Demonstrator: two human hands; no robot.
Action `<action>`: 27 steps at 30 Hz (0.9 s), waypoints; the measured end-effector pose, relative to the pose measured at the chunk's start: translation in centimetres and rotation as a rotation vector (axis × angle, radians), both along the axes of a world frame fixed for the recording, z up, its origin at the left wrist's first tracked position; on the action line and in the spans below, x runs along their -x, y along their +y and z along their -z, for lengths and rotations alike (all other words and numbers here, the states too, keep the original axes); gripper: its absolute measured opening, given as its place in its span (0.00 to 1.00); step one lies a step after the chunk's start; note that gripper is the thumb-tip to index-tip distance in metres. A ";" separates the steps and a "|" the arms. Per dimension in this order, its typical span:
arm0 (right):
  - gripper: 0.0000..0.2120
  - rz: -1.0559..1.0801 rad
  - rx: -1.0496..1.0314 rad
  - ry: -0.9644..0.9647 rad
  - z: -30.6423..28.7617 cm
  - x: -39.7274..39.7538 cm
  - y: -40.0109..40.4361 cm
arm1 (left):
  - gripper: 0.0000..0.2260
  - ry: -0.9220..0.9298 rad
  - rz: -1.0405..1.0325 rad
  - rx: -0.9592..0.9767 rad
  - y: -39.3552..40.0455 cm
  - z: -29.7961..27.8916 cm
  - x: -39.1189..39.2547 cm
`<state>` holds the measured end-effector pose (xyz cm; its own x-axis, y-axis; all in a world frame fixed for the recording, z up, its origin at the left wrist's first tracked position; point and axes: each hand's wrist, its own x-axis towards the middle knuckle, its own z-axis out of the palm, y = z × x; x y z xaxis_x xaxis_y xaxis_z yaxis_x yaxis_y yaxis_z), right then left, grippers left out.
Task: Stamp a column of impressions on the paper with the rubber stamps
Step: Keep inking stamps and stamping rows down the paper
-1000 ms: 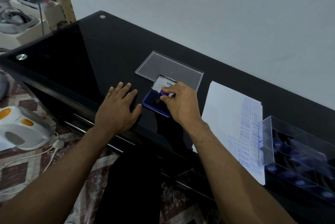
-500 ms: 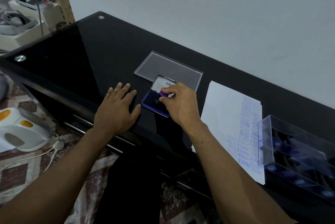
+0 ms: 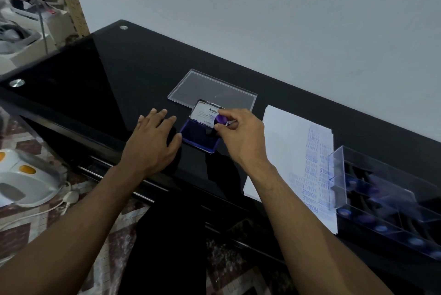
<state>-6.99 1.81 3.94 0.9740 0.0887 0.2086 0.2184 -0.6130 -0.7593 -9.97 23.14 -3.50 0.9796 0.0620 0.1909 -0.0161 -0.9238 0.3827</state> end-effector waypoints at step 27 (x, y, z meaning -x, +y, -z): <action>0.12 0.318 0.098 -0.007 -0.6 5.2 -20.0 | 0.30 0.030 0.440 -0.070 -21.1 -1.2 -2.0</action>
